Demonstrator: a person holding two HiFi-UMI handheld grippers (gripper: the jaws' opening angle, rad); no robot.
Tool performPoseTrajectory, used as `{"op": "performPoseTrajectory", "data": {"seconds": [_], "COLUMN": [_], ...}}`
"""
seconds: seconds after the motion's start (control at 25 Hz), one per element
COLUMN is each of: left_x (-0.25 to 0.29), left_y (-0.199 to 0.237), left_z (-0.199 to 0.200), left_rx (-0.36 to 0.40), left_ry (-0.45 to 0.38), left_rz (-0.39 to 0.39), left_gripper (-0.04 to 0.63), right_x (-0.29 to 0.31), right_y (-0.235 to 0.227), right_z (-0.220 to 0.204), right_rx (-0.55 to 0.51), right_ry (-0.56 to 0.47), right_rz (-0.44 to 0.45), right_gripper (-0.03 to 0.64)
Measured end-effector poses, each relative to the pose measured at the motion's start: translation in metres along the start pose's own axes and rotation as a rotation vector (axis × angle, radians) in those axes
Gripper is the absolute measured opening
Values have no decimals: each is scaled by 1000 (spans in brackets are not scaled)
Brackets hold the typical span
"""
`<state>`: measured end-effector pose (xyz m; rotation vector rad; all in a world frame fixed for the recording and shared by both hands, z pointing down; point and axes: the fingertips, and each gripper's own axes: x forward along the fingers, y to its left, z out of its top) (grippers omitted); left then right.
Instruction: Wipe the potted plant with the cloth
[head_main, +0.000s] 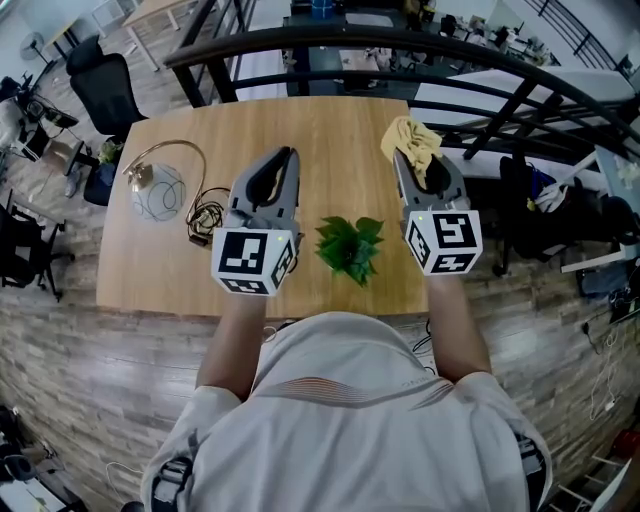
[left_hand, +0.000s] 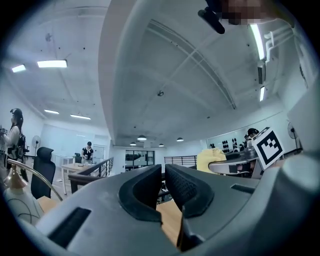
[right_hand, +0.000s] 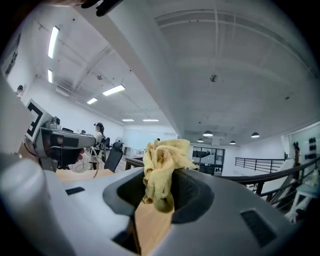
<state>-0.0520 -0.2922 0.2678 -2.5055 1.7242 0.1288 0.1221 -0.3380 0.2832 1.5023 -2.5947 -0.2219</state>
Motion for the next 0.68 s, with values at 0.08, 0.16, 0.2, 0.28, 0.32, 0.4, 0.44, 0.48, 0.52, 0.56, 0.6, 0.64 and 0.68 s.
{"op": "performPoseTrajectory", "data": {"seconds": [0.08,0.16,0.2,0.28,0.32,0.4,0.44,0.48,0.52,0.56,0.6,0.64,0.68], "left_x": [-1,-1,-2,-3,-3,-4,-5,-6,-7,-8,-9,-9,-10], "left_y": [1,2,2,0,0,-1,-2,-2,-3,-4,-4,-5,-6], "left_z": [0,0,0,-1,-2,-4,-4,-4,-4,-4,-3,-3,-3], "left_rx": [-5,-9,-11,-19,-23,-28,-29,-29,-28,-28,-28,-28,-29], "left_ry": [3,6,8,12,15,22,25,26,27,26,26,25,24], "left_rz": [4,7,7,3,0,-4,-5,-5,-5,-5,-5,-6,-7], "left_gripper": [31,31,31,31,31,31,31,31,31,31,31,31,31], "right_x": [0,-1,-1,-3,-4,-6,-7,-8,-10,-11,-12,-14,-15], "right_y": [1,5,7,12,14,16,17,17,18,18,17,17,17], "right_z": [2,5,6,6,7,7,7,7,7,7,7,7,8], "right_rx": [-4,-12,-19,-32,-35,-35,-33,-32,-32,-32,-32,-32,-31], "right_ry": [-6,-8,-8,-7,-7,-7,-6,-6,-5,-5,-5,-5,-5], "right_rz": [1,8,15,29,33,34,34,34,33,31,30,28,27], "right_gripper": [181,181,181,179,179,179,179,179,179,179,179,179,179]}}
